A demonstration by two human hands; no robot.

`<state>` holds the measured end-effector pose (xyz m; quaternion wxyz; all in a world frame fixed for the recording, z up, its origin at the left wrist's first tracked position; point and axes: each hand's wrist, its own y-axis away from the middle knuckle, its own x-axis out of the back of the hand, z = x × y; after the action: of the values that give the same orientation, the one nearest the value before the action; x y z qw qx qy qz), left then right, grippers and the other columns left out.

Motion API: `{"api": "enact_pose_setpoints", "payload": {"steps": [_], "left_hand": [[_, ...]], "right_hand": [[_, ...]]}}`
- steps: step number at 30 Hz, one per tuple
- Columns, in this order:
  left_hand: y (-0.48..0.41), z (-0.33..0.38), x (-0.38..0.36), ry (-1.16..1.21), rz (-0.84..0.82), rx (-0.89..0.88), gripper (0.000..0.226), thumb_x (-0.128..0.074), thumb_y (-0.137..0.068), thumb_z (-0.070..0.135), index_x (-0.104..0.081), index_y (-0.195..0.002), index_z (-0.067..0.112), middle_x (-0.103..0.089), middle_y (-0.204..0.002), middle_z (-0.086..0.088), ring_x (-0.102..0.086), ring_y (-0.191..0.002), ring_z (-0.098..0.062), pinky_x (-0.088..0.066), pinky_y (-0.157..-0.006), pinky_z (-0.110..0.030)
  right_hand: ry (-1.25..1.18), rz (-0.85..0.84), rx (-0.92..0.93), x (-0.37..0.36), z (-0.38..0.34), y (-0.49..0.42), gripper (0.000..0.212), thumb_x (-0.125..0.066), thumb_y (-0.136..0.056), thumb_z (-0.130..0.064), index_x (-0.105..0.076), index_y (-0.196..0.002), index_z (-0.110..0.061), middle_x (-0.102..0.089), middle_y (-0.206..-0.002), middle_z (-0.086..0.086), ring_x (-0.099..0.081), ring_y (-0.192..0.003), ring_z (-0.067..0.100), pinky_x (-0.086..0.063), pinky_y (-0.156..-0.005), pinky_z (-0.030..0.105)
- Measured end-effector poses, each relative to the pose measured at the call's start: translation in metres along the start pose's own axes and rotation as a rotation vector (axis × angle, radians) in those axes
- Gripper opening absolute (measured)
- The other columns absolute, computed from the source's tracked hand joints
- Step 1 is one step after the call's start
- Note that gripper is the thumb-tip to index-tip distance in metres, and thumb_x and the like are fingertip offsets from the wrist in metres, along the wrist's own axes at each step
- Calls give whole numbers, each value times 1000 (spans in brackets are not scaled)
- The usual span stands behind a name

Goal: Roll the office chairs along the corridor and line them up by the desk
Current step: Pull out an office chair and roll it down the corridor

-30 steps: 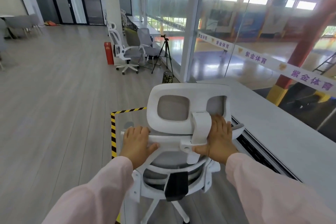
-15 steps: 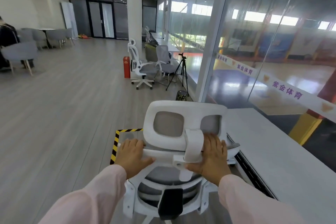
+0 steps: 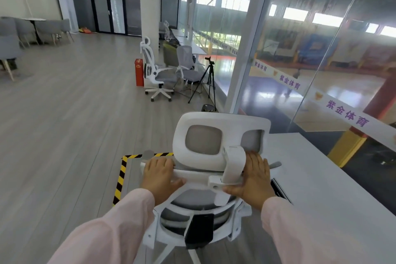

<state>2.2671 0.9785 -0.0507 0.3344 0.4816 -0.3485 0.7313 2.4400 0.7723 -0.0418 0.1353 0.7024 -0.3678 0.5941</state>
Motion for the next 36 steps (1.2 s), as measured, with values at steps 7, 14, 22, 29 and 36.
{"api": "enact_pose_setpoints", "payload": {"steps": [7,14,22,29,36], "left_hand": [[-57,1,-19,2,20,-26,44,-49,-85,56,-46,-109,19,-44,-108,3,-37,-104,-21,-24,-100,-33],[-94,15,-31,-24,23,-15,43,-48,-85,56,-47,-108,19,-46,-109,2,-38,-104,-21,-24,-98,-32],[-118,42,-42,-60,33,19,44,-49,-86,56,-47,-109,19,-46,-108,2,-39,-102,-20,-25,-99,-33],[-138,57,-53,-72,46,38,45,-50,-85,55,-48,-110,18,-44,-103,1,-38,-99,-20,-25,-96,-31],[-150,69,-63,-81,39,44,42,-48,-85,57,-46,-105,20,-41,-100,4,-33,-93,-15,-28,-94,-30]], "right_hand": [[-3,9,-25,-6,21,-53,120,-50,-43,-82,-21,-144,-24,-28,-143,-2,-20,-137,20,-16,-115,46],[-26,10,2,-8,49,-87,117,-64,-49,-77,-20,-144,-25,-27,-143,-3,-18,-137,18,-10,-117,46],[-68,28,47,-7,82,-111,111,-73,-57,-69,-16,-145,-28,-23,-148,-6,-10,-143,16,5,-119,40],[-77,13,54,-1,104,-126,109,-71,-59,-69,-17,-145,-27,-22,-149,-6,-8,-144,15,5,-119,41],[-88,55,67,-2,121,-133,106,-71,-57,-71,-23,-141,-27,-29,-144,-7,-15,-141,15,3,-119,43]]}}
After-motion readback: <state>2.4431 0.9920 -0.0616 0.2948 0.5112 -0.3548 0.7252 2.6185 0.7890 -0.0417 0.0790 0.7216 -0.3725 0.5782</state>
